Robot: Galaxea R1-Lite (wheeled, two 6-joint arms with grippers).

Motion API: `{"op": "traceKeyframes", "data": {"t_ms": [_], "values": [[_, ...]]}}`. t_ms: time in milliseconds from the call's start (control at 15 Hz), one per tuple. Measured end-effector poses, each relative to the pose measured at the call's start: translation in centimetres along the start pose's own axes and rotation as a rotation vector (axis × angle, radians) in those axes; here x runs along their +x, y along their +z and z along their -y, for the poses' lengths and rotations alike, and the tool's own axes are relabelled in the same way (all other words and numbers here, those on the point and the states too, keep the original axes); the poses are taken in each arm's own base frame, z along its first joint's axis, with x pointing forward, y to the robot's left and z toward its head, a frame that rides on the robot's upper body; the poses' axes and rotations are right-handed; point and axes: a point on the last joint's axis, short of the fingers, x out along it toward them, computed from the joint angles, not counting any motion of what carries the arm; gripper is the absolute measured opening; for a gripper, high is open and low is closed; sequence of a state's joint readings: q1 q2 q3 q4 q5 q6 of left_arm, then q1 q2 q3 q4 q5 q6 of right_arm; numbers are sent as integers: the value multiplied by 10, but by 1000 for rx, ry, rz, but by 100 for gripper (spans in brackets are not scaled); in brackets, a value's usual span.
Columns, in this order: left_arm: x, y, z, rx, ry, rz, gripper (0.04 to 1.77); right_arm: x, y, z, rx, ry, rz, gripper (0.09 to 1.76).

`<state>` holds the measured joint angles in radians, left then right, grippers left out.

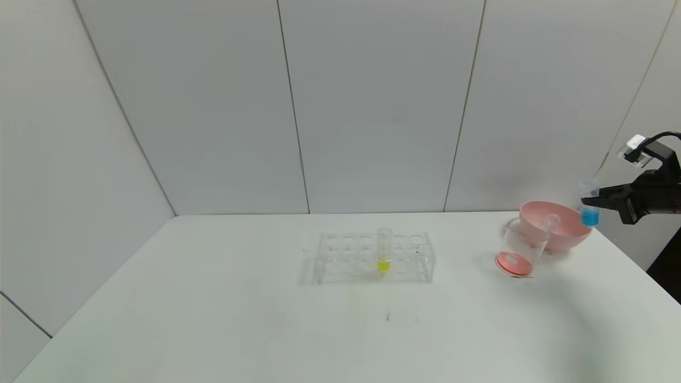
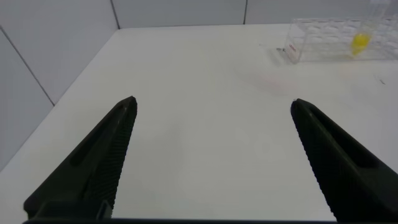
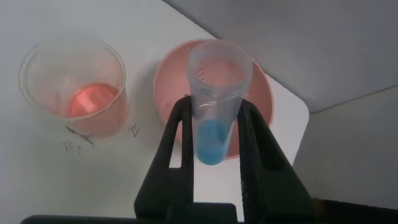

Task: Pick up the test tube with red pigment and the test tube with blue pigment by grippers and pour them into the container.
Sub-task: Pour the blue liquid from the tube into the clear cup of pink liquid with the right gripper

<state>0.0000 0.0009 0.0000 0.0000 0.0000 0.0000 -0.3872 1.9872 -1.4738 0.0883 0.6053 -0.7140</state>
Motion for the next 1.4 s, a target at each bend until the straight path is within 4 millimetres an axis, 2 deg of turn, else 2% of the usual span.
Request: {"op": "traceKeyframes", "data": {"t_ms": [200,533,867,1400], "values": [[0,0,0,0,0,0,176,-4,15,10,-137,43,-43,48],[0,0,0,0,0,0,176,-8,40,15,-355,138,-94,48],[0,0,0,0,0,0,176,15,52,-10,-408,180,-224,48],[0,0,0,0,0,0,176,14,69,-36,-482,143,-399,48]]}}
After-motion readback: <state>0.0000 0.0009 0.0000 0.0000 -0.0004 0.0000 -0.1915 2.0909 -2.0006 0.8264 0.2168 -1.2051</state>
